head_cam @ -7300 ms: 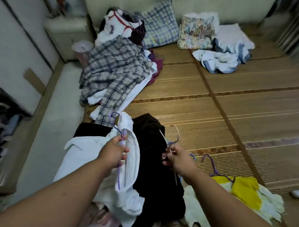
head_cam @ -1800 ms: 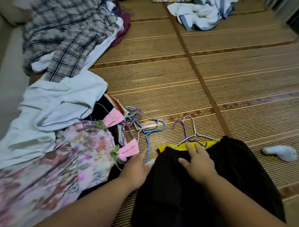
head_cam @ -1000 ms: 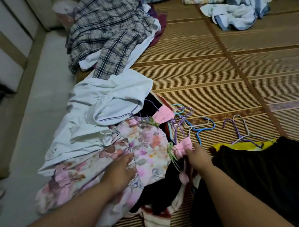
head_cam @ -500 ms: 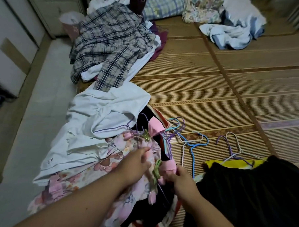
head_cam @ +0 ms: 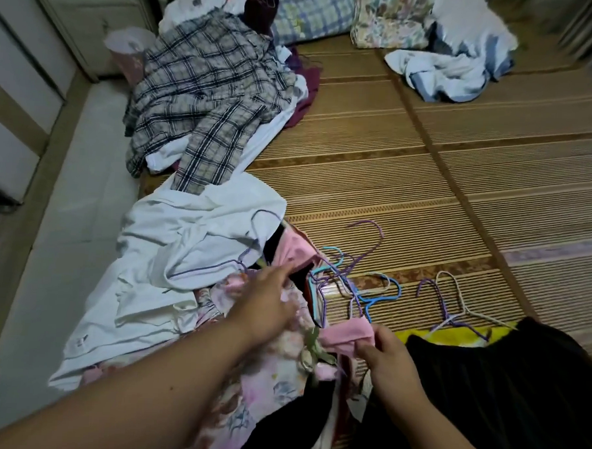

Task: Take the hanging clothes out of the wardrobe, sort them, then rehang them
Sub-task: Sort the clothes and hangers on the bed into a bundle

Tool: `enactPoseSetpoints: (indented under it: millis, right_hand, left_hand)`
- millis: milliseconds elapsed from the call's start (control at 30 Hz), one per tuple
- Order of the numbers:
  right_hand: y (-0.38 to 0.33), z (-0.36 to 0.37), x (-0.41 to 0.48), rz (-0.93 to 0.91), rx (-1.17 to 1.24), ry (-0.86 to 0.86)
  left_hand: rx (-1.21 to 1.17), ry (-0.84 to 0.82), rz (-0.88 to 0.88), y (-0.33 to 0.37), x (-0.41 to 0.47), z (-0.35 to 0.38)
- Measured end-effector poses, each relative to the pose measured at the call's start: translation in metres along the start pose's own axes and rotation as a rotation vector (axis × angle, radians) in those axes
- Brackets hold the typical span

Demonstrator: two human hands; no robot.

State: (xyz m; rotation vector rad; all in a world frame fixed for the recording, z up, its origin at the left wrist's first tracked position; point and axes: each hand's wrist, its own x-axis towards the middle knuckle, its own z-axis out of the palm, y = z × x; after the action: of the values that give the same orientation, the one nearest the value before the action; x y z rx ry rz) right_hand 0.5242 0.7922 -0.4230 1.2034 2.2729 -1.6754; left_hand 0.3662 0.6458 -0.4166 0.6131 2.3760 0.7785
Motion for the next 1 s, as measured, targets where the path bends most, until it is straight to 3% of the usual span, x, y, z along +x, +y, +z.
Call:
enactPoseSetpoints:
  millis: [167, 333, 667, 1000]
  right_hand:
    - [-0.042, -0.035, -0.023, -0.135, -0.087, -0.154]
    - [-0.091, -0.071, -0.058, -0.241, -0.090, -0.138]
    - [-0.182, -0.164, -0.142, -0.415, -0.282, 0.077]
    - [-0.217, -0.270, -0.257, -0.536, -0.333, 0.355]
  left_hand:
    - [0.328, 0.250, 0.052, 0.044, -0.004, -0.060]
    - [0.610, 0.161, 0.067, 0.095, -0.033, -0.122]
    - [0.539, 0.154, 0.317, 0.171, -0.126, -0.208]
    - [0.373, 0.176, 0.621, 0.275, -0.226, -0.205]
